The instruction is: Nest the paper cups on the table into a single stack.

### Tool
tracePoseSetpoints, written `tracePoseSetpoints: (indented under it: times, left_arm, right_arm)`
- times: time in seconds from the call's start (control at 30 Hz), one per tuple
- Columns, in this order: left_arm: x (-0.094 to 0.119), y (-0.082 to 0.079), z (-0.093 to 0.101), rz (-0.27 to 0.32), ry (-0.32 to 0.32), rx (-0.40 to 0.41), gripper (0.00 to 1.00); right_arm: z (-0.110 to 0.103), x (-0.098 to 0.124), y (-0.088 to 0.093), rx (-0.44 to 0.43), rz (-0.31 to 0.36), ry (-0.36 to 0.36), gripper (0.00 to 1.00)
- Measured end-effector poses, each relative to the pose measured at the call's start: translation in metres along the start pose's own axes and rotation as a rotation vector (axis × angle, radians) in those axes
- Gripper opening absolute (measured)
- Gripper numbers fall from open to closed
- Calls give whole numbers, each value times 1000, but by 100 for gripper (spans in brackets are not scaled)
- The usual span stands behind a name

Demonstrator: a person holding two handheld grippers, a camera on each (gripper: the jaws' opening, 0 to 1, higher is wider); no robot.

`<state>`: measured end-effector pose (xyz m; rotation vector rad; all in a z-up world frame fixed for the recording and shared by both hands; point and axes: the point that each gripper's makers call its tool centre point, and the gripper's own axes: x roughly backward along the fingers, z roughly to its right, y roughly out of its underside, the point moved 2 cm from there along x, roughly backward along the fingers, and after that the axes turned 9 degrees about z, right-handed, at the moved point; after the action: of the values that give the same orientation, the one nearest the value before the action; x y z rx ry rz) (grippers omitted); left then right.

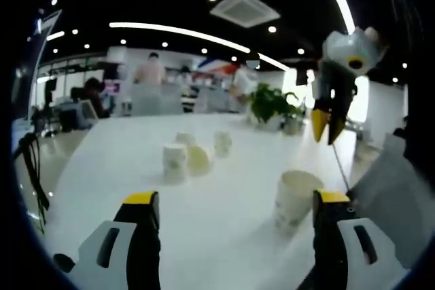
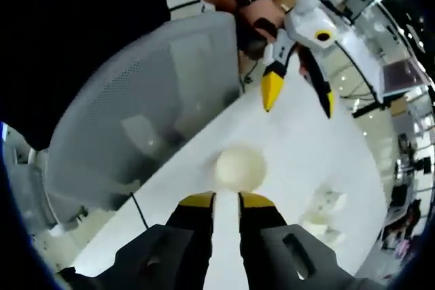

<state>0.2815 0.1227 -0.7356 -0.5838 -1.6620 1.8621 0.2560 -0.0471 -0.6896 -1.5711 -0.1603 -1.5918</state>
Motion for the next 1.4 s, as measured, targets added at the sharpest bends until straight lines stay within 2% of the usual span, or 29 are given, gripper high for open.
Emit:
tracePoseSetpoints:
  times: [0.2,0.3,0.73,0.87,1.0,1.03,1.13,1.2,1.27,1.33,1.4]
  left_arm:
    - [-3,-5,0,1,9,-3,91]
    - [-5,-5,1,-4,20,-9,91]
    - [-12,-7,6,-15,48,-15,91]
    - [-13,-8,6,-10,48,-17,91]
    - [-13,-10,5,-10,47,-18,91]
    - [-14,-10,5,-12,48,-18,91]
    - [-14,-11,5,-14,50,-18,91]
    - [-14,-12,5,-11,48,-17,91]
    - [-15,-12,5,-9,46,-17,91]
    - [-15,-13,4,-12,43,-20,90]
    - [-15,-14,4,-12,42,-21,90]
  right_arm:
    - [7,17,-3,-137,77,135,10]
    - [8,21,-2,-184,100,173,10]
    - [13,38,18,-463,215,367,13]
    - [13,44,23,-552,270,435,15]
    - [14,51,38,-655,310,518,17]
    - [16,54,39,-695,356,553,18]
    - [17,60,47,-802,435,629,22]
    - [14,62,56,-867,463,680,23]
    - [11,62,63,-897,472,711,24]
    - [8,61,70,-966,514,758,27]
    - [3,59,76,-994,531,788,31]
